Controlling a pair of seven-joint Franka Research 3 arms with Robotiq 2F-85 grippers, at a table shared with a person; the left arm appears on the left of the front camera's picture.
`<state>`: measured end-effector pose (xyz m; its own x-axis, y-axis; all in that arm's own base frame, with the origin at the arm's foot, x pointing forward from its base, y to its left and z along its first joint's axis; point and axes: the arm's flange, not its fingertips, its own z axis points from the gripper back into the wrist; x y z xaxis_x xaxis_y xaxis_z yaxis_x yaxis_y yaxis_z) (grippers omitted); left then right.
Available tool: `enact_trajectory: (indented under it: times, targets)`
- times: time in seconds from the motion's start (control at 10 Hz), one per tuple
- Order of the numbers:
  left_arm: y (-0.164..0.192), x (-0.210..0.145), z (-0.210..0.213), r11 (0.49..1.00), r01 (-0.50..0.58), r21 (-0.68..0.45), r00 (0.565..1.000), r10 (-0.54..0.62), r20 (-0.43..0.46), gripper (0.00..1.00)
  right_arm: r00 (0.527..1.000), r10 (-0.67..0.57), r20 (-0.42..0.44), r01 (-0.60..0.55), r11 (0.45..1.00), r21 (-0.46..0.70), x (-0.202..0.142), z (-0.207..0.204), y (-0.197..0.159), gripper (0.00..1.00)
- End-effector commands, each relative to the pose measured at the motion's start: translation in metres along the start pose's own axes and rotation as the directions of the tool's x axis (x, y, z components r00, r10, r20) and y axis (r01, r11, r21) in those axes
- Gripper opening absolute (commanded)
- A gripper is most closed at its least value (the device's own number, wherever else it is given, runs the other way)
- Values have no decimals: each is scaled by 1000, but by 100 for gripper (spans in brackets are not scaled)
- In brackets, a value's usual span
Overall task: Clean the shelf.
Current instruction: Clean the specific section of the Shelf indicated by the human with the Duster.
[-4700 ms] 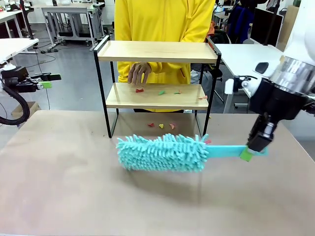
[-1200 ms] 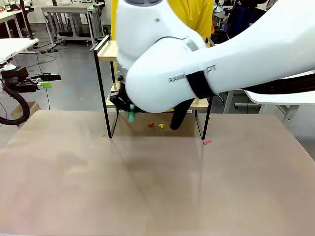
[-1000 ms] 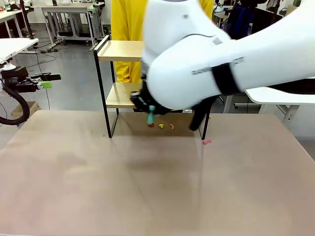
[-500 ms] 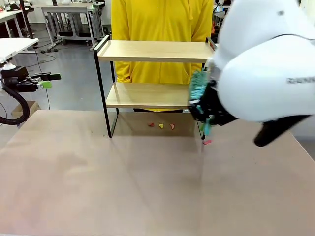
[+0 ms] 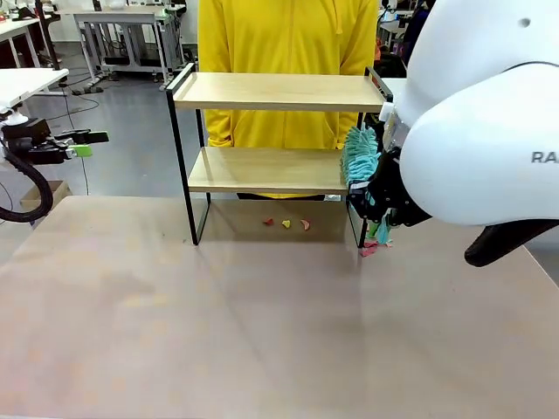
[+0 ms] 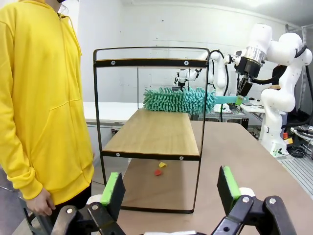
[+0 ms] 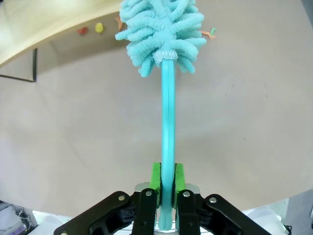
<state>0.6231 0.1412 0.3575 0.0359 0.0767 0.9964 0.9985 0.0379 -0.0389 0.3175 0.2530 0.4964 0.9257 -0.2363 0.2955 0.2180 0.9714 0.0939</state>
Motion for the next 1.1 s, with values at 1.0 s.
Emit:
enact_trajectory:
  times: [1.0]
  targets:
    - [-3, 3, 0, 1000, 3, -3, 1000, -3, 2, 100, 491, 868, -76, -791, 481, 379, -31, 79, -130, 14]
